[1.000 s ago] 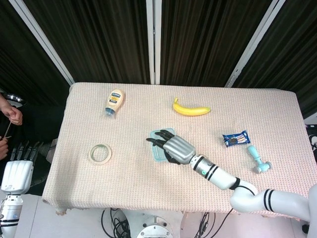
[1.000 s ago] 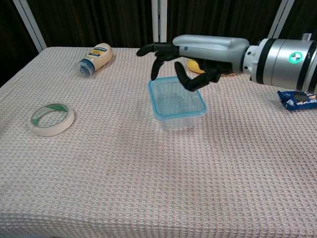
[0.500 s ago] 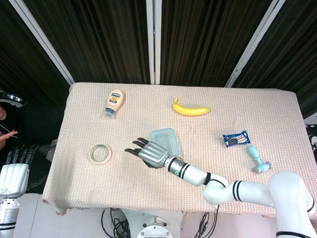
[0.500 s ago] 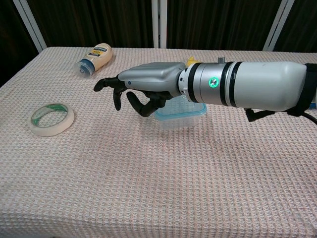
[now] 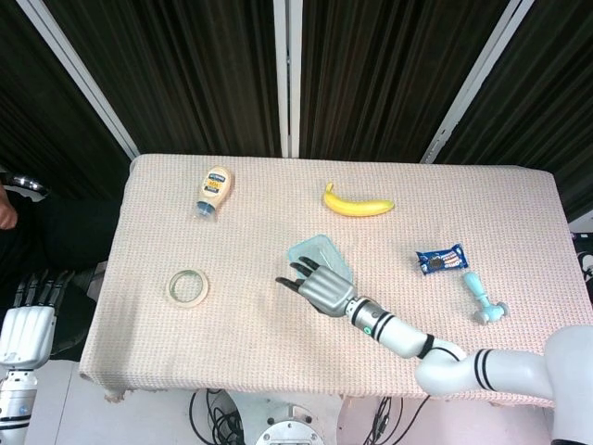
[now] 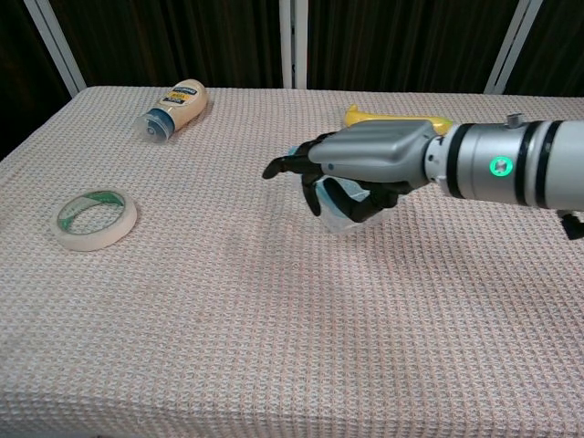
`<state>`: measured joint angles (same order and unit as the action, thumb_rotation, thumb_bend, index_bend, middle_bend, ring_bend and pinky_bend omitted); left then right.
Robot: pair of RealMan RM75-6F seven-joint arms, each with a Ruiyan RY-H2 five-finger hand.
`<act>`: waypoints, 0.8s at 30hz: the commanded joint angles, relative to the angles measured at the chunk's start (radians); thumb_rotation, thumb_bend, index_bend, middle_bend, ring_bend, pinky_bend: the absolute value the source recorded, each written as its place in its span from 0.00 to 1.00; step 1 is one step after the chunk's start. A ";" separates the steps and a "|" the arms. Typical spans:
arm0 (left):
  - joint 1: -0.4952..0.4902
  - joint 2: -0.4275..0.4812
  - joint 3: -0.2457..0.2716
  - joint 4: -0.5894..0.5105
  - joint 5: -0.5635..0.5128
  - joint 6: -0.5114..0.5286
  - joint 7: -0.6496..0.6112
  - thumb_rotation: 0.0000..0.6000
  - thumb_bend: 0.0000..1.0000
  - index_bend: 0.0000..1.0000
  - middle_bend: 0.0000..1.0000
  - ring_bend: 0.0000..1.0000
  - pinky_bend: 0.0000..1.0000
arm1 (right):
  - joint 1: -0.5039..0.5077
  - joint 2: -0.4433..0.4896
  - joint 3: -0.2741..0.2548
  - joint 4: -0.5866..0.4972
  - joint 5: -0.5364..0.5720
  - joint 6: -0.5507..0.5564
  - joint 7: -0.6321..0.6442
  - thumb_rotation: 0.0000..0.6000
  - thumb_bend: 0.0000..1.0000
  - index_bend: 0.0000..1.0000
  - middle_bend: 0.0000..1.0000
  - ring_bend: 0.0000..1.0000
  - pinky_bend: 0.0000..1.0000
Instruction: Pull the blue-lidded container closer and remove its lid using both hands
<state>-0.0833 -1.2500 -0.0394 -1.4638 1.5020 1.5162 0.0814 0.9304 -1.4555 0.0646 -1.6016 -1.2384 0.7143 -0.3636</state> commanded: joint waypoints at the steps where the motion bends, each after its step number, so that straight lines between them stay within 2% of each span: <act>1: -0.003 -0.001 -0.001 -0.001 0.002 -0.003 0.004 1.00 0.00 0.11 0.10 0.00 0.01 | -0.057 0.084 -0.067 -0.077 0.034 0.053 -0.073 1.00 0.91 0.00 0.38 0.00 0.00; 4: -0.007 -0.003 -0.001 -0.006 0.003 -0.007 0.011 1.00 0.00 0.11 0.10 0.00 0.01 | -0.087 0.137 -0.107 -0.125 0.060 0.082 -0.124 1.00 0.90 0.00 0.38 0.00 0.00; 6: -0.010 -0.004 -0.003 -0.010 0.004 -0.009 0.017 1.00 0.00 0.11 0.10 0.00 0.01 | -0.110 0.163 -0.116 -0.157 0.051 0.114 -0.119 1.00 0.89 0.00 0.37 0.00 0.00; 9: -0.015 -0.004 -0.005 -0.018 0.004 -0.015 0.028 1.00 0.00 0.11 0.10 0.00 0.01 | -0.151 0.184 -0.092 -0.177 -0.019 0.185 -0.012 1.00 0.89 0.00 0.34 0.00 0.00; 13: -0.023 -0.001 -0.008 -0.032 0.004 -0.023 0.044 1.00 0.00 0.11 0.10 0.00 0.01 | -0.183 0.194 -0.036 -0.127 -0.097 0.262 0.169 1.00 0.86 0.00 0.31 0.00 0.00; 14: -0.026 0.001 -0.009 -0.037 0.005 -0.025 0.049 1.00 0.00 0.11 0.10 0.00 0.01 | -0.184 0.194 -0.017 -0.100 -0.097 0.267 0.215 1.00 0.82 0.00 0.30 0.00 0.00; 16: -0.028 0.003 -0.011 -0.044 0.004 -0.026 0.057 1.00 0.00 0.11 0.10 0.00 0.01 | -0.181 0.190 0.012 -0.053 -0.068 0.255 0.264 1.00 0.57 0.00 0.27 0.00 0.00; 18: -0.030 0.005 -0.012 -0.051 0.001 -0.029 0.063 1.00 0.00 0.11 0.10 0.00 0.01 | -0.170 0.179 0.040 0.001 -0.008 0.215 0.296 1.00 0.25 0.00 0.22 0.00 0.00; 19: -0.030 0.006 -0.013 -0.054 -0.001 -0.031 0.065 1.00 0.00 0.11 0.10 0.00 0.01 | -0.162 0.174 0.050 0.020 0.026 0.187 0.307 1.00 0.15 0.00 0.19 0.00 0.00; 21: -0.033 0.007 -0.014 -0.059 -0.007 -0.038 0.072 1.00 0.00 0.11 0.10 0.00 0.01 | -0.138 0.161 0.072 0.060 0.098 0.110 0.335 1.00 0.04 0.00 0.15 0.00 0.00; 24: -0.037 0.007 -0.015 -0.067 -0.015 -0.047 0.081 1.00 0.00 0.11 0.10 0.00 0.01 | -0.102 0.136 0.090 0.120 0.160 0.005 0.376 1.00 0.03 0.00 0.15 0.00 0.00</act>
<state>-0.1197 -1.2434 -0.0543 -1.5293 1.4886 1.4703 0.1610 0.7923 -1.2935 0.1157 -1.5541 -1.1460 0.8210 -0.0426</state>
